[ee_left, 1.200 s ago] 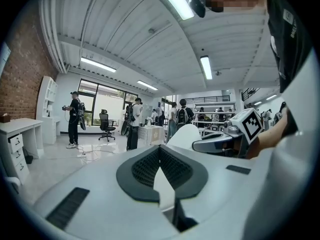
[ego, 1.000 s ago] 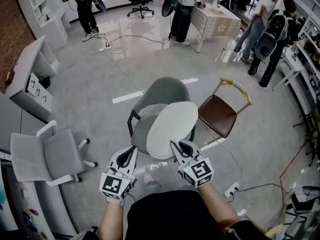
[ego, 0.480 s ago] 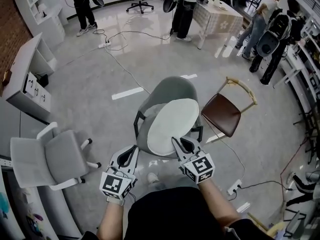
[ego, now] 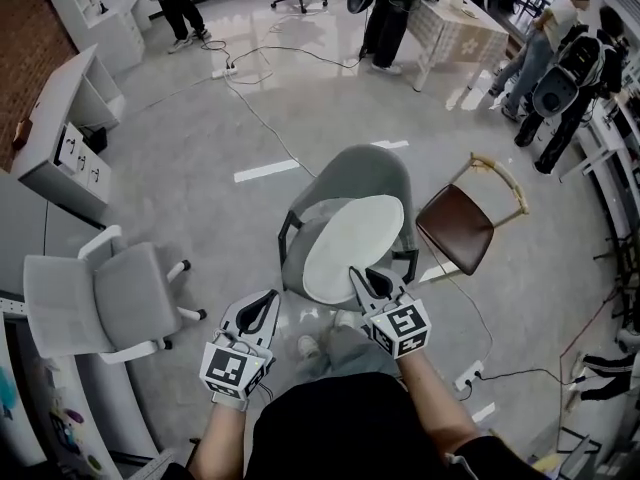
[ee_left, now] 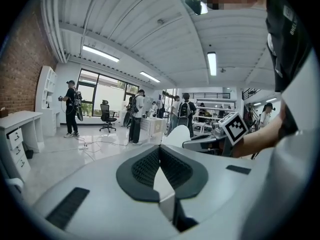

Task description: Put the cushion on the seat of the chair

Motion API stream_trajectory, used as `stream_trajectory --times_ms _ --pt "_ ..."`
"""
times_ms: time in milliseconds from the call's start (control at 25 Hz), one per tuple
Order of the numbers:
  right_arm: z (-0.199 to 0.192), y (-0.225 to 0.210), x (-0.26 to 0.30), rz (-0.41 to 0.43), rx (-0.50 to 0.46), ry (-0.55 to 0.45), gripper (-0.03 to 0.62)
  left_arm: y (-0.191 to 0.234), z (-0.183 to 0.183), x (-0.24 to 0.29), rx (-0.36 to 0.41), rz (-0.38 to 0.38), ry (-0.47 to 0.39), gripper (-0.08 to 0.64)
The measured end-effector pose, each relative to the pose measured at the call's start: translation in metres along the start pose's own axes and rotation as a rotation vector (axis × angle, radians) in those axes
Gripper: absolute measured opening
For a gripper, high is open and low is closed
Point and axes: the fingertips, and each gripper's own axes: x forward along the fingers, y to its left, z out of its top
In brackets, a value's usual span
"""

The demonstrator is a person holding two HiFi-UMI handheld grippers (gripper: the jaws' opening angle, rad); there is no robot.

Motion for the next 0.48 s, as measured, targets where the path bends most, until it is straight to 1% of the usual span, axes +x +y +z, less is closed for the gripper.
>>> stream_trajectory --times_ms 480 --pt "-0.021 -0.012 0.035 0.074 0.038 0.052 0.048 0.009 -0.011 -0.004 -0.025 0.09 0.062 0.011"
